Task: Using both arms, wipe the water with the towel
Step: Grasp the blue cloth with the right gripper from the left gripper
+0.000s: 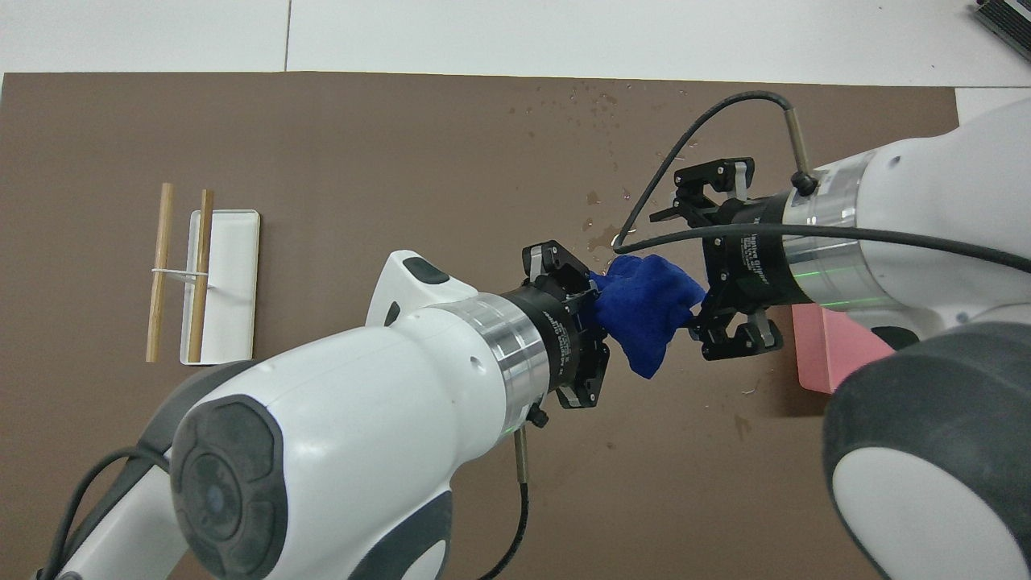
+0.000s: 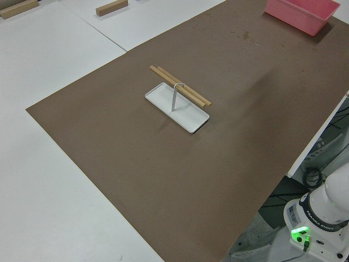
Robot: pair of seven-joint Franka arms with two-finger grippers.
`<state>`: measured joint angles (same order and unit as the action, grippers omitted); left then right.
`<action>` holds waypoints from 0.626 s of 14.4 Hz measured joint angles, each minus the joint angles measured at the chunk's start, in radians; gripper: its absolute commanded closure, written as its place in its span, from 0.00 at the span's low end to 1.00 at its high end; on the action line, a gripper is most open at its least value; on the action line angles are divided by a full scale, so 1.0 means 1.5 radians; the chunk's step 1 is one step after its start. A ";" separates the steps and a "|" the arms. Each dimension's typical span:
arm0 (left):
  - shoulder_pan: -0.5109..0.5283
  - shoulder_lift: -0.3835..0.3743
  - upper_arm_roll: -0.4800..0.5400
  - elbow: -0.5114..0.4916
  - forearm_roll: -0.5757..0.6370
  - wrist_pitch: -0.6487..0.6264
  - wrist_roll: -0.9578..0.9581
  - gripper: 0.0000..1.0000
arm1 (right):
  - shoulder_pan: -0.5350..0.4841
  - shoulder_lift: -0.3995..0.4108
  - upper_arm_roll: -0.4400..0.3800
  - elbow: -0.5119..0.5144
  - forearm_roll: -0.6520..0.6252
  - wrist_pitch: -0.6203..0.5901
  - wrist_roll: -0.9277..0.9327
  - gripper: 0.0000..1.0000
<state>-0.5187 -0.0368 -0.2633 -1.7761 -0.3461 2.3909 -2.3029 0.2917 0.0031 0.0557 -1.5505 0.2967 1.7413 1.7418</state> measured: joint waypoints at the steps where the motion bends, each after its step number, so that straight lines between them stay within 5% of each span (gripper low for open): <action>1: -0.003 0.000 0.000 0.000 0.000 0.010 -0.007 1.00 | 0.006 0.001 0.000 -0.003 0.000 0.005 0.004 0.15; 4: -0.009 0.000 0.000 0.004 0.000 0.026 -0.017 1.00 | 0.008 0.001 0.000 -0.006 0.000 0.006 0.005 0.72; 5: -0.009 0.000 0.001 0.007 0.000 0.028 -0.018 1.00 | 0.008 0.001 -0.001 -0.006 0.000 0.006 0.005 1.00; 7: -0.009 0.000 0.004 0.010 0.001 0.030 -0.019 1.00 | 0.008 0.001 -0.001 -0.006 0.000 0.006 0.005 1.00; 8: -0.009 0.000 0.005 0.011 0.001 0.030 -0.019 0.75 | 0.008 0.001 -0.002 -0.006 0.000 0.006 0.005 1.00; 9: -0.009 0.000 0.005 0.011 0.001 0.031 -0.019 0.25 | 0.007 0.001 -0.003 -0.006 0.000 0.005 0.005 1.00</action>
<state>-0.5316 -0.0367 -0.2553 -1.7592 -0.3451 2.4379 -2.3309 0.3025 0.0052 0.0515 -1.5599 0.2968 1.7495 1.7487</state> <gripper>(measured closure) 0.837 0.727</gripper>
